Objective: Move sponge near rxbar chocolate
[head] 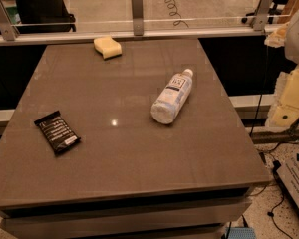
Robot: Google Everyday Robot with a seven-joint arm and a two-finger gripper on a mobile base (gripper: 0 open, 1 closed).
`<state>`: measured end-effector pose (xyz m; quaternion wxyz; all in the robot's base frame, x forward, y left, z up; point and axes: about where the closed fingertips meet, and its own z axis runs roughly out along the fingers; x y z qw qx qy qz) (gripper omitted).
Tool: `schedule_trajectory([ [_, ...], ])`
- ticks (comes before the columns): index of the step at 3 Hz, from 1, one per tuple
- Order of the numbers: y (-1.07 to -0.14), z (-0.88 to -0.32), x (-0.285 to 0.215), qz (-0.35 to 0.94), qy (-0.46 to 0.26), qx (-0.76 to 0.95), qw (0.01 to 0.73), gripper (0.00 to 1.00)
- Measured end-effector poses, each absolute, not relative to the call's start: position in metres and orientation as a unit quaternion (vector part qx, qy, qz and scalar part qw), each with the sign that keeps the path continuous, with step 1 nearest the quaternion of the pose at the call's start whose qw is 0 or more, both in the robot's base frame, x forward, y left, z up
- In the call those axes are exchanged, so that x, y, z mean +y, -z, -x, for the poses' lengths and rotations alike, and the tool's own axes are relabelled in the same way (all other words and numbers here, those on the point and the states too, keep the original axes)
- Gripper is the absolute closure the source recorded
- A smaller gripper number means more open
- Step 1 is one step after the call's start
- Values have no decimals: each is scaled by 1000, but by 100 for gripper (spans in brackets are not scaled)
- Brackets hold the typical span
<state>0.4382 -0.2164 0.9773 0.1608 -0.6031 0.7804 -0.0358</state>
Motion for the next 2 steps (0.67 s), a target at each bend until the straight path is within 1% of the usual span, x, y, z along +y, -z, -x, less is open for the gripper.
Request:
schedule_trajectory([
  [1,-977,-438,-216,603,36,780,161,0],
  [2,-975,-457,-197,620,29,763,183,0],
])
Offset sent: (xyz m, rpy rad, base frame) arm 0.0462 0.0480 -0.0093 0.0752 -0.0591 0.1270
